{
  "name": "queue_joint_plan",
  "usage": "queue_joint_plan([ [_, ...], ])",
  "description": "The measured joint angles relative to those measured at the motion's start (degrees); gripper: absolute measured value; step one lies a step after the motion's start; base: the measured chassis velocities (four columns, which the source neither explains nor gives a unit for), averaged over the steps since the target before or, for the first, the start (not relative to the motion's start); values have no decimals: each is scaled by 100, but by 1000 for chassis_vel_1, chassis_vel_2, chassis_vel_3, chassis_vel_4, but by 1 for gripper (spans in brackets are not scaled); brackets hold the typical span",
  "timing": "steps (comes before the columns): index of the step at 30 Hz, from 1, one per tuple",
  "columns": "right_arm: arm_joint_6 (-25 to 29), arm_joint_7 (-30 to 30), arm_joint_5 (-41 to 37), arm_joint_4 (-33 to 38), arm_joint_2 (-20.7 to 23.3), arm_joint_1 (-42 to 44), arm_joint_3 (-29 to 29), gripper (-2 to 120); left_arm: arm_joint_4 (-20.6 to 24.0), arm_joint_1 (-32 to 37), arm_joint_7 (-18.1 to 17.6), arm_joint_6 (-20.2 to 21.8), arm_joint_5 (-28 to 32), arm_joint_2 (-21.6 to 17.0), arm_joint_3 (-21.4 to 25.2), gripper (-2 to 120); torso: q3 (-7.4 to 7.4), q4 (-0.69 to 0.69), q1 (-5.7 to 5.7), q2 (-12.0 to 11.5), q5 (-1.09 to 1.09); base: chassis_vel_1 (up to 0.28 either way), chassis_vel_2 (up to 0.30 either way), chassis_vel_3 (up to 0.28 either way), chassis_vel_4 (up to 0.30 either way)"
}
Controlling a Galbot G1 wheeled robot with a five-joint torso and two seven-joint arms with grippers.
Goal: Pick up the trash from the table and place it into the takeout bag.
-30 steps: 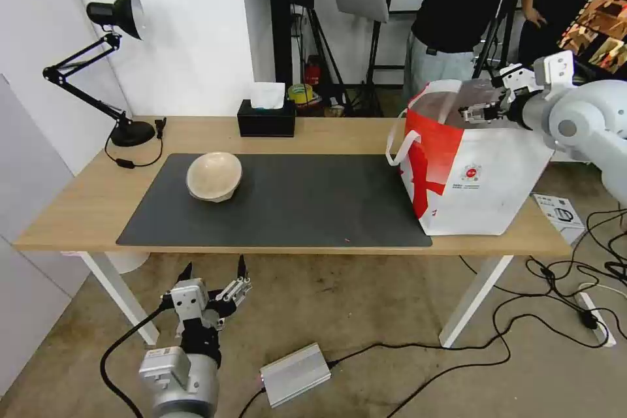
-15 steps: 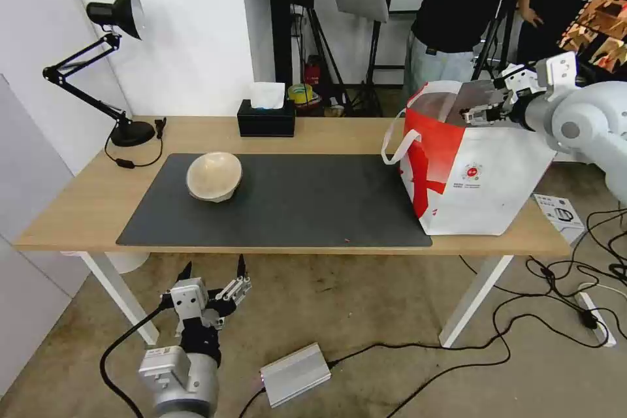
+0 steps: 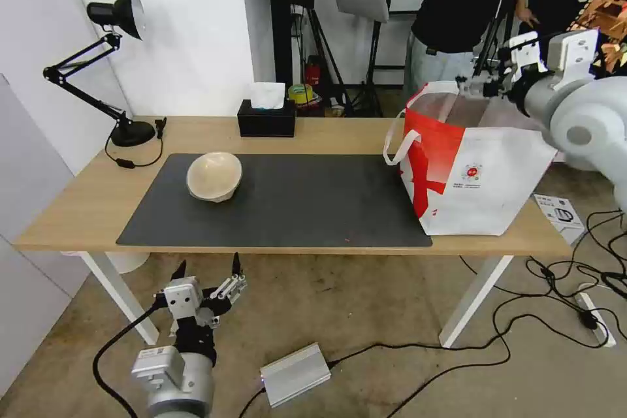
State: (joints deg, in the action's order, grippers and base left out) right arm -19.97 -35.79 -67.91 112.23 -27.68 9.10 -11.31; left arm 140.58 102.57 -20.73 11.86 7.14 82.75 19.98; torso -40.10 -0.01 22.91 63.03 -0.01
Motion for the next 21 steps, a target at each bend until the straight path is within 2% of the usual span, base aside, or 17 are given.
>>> queue_joint_plan([
  [4, 1102, -423, 601, 352, -171, 508, 30, 100, 23, 50, 0, -8, -19, 51, 20, 100, 0, 1, 0, 0, 0, 0, 0, 0, 0],
  [5, 1102, -423, 601, 352, -171, 508, 30, 100, 23, 50, 0, -8, -19, 51, 20, 100, 0, 1, 0, 0, 0, 0, 0, 0, 0],
  [10, 2395, -708, 1987, 566, -624, 1315, 33, 100, 92, 198, -37, -49, -106, 207, 133, 100, 0, 2, 0, 0, 0, 0, 0, 0, 0],
  [11, 2395, -708, 1987, 566, -624, 1315, 33, 100, 92, 198, -37, -49, -106, 207, 133, 100, 0, 2, 0, 0, 0, 0, 0, 0, 0],
  [14, 2908, -782, 3022, 653, -885, 1848, 53, 100, 158, 273, -49, -80, -144, 297, 179, 100, 0, 3, 0, 0, 1, 0, 0, 0, 0],
  [21, 3001, -800, 3332, 1086, -1000, 2548, 127, 100, 155, 295, -49, -98, -186, 338, 162, 100, 0, 0, 0, 0, 0, 0, 0, 0, 0],
])
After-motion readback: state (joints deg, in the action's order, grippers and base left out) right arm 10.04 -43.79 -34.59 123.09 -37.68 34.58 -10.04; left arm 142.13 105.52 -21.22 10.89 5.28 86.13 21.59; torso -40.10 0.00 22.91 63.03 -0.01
